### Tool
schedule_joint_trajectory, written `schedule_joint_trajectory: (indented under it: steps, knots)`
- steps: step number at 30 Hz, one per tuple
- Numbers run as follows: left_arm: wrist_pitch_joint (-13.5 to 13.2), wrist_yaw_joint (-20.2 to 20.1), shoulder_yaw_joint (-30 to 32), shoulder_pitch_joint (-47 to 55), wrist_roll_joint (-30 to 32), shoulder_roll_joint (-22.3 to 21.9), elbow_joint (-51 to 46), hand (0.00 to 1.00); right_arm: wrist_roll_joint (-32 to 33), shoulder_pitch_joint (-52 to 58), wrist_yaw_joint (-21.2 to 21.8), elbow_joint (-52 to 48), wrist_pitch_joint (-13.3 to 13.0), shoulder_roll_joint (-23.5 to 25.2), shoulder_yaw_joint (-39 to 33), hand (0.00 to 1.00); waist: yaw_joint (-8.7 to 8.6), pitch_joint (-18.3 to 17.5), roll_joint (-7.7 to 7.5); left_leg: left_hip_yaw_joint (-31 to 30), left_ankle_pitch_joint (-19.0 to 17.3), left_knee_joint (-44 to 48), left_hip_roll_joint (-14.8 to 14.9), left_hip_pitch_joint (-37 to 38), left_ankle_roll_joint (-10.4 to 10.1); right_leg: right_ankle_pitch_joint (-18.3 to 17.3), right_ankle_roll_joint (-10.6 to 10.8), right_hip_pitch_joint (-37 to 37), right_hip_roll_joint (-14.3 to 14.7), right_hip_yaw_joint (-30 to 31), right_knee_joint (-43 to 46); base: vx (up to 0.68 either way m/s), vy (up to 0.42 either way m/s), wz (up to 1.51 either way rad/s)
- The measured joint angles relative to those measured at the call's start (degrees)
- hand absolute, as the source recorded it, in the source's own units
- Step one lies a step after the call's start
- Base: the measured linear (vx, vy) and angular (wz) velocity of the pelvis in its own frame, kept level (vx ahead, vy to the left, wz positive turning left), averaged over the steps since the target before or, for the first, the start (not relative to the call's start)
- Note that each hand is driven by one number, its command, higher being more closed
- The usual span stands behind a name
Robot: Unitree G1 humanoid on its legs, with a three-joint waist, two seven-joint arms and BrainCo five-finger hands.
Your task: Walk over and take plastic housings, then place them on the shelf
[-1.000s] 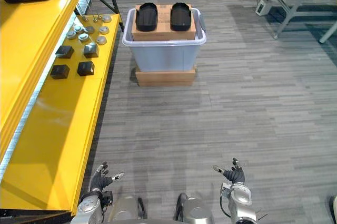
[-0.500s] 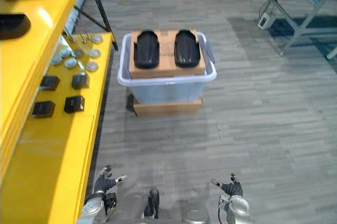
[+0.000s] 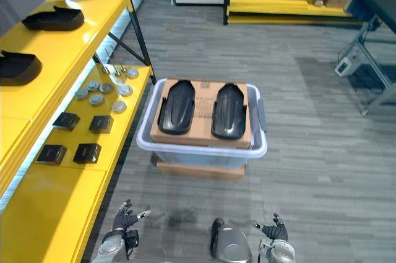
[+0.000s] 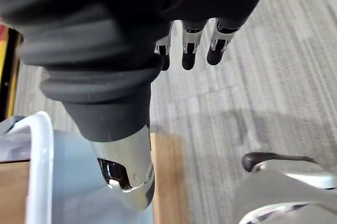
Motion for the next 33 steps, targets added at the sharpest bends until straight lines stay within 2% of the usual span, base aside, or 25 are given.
schedule_joint_trajectory:
  steps: [2,3,4,5,6,10,15,19,21,25,30,33]
  knots:
    - [0.00,0.05,0.03,-0.01,0.01,0.04,-0.11,0.00,0.26,-0.33,-0.08,0.16,-0.06,0.03,-1.33,0.00,0.01,-0.13,0.36,-0.41,0.45,-10.16,-0.95,-1.80,-0.03,0.12,0.57,0.83,-0.37,0.98,-0.90,0.20,0.068,-0.29]
    - [0.00,0.07,-0.02,-0.08,-0.01,0.00,-0.17,0.00,0.26,-0.18,-0.11,0.43,-0.05,-0.08,-1.48,0.00,-0.13,-0.14,0.77,-0.97,2.80,-15.12,-1.27,-2.14,-0.36,0.07,1.39,1.23,-0.26,1.62,-1.37,0.17,0.122,-0.32]
    - [0.00,0.03,-0.31,-0.05,-0.02,-0.37,-0.15,0.00,0.32,0.51,-0.11,0.54,-0.01,-0.60,-1.91,0.00,-0.22,-0.21,2.41,-1.92,9.42,-19.07,-0.87,-2.52,0.52,-0.03,2.16,2.00,0.87,2.29,-2.01,0.13,0.125,-0.34]
    - [0.04,0.00,-0.29,-0.06,-0.02,-0.16,0.18,0.00,0.39,0.64,-0.14,1.11,0.10,-0.36,-2.20,0.00,-0.08,-0.17,2.77,-1.44,8.48,-18.81,-0.70,-2.20,1.00,-0.09,2.80,2.63,0.85,2.98,-2.33,0.18,0.190,-0.31]
    - [-0.04,-0.02,-0.25,0.02,0.01,0.61,0.24,0.00,0.73,1.76,-0.09,1.12,0.30,0.34,-2.15,0.00,-0.13,-0.99,1.35,-0.88,8.61,-21.08,-1.87,-0.76,1.30,0.07,3.85,2.80,-0.38,3.98,-3.24,0.14,0.156,-0.21]
    - [0.00,-1.09,-0.28,0.00,0.03,2.32,0.35,0.00,1.79,2.56,-0.13,1.12,0.30,1.53,-2.19,0.00,-0.10,-1.50,-0.25,1.81,9.39,-24.42,-4.01,0.82,2.61,0.74,5.45,2.08,-2.07,6.41,-4.55,0.08,0.121,-0.24]
    - [0.00,-1.09,-0.24,-0.02,0.03,3.38,0.47,0.00,4.09,2.34,-0.09,1.09,0.30,1.81,-2.68,0.00,-0.07,-1.71,-0.29,3.23,9.38,-26.14,-5.11,2.00,3.22,0.67,6.24,1.89,-2.89,7.85,-4.87,0.04,0.055,-0.15]
    - [0.00,-1.12,-0.07,0.18,0.03,4.37,0.41,0.00,6.91,2.25,-0.17,-0.89,0.31,1.40,-8.69,0.00,-0.10,-2.31,-0.40,3.61,9.52,-27.68,-5.55,3.03,3.40,0.81,6.46,2.41,-2.86,8.14,-5.79,0.03,0.009,-0.05]
    - [0.02,-1.16,0.14,1.42,0.03,4.61,-0.67,0.00,7.69,3.18,-0.29,-7.26,0.73,0.65,-12.02,0.00,-0.21,-2.93,-0.43,3.87,9.52,-28.26,-5.59,3.43,3.40,0.81,6.46,2.61,-2.82,8.34,-6.26,0.04,-0.005,-0.06]
    - [-0.11,-2.24,0.44,3.87,0.14,5.14,-2.64,0.00,7.27,4.65,-1.56,-24.10,0.47,-5.49,-14.96,0.00,-0.51,-4.26,-0.59,4.26,9.95,-30.25,-5.86,4.43,3.73,0.81,6.47,2.53,-2.85,8.84,-6.54,0.03,0.001,-0.06]
    - [-0.34,-2.31,0.25,5.54,0.25,5.11,-2.64,0.00,4.14,2.76,-2.53,-39.59,-1.64,-8.76,-14.79,0.00,-1.03,-5.51,-1.23,3.55,11.57,-32.73,-6.31,4.37,3.93,0.80,6.48,1.76,-3.03,8.13,-6.74,0.00,-0.010,0.08]
    - [-0.41,-2.64,-0.41,6.46,0.27,5.05,-2.64,0.00,1.60,-0.86,-2.72,-43.11,-3.46,-9.42,-12.16,0.00,-1.51,-5.62,-1.41,2.45,12.54,-34.00,-6.68,4.15,4.01,0.84,6.53,1.61,-3.29,7.05,-6.96,-0.02,-0.010,0.19]
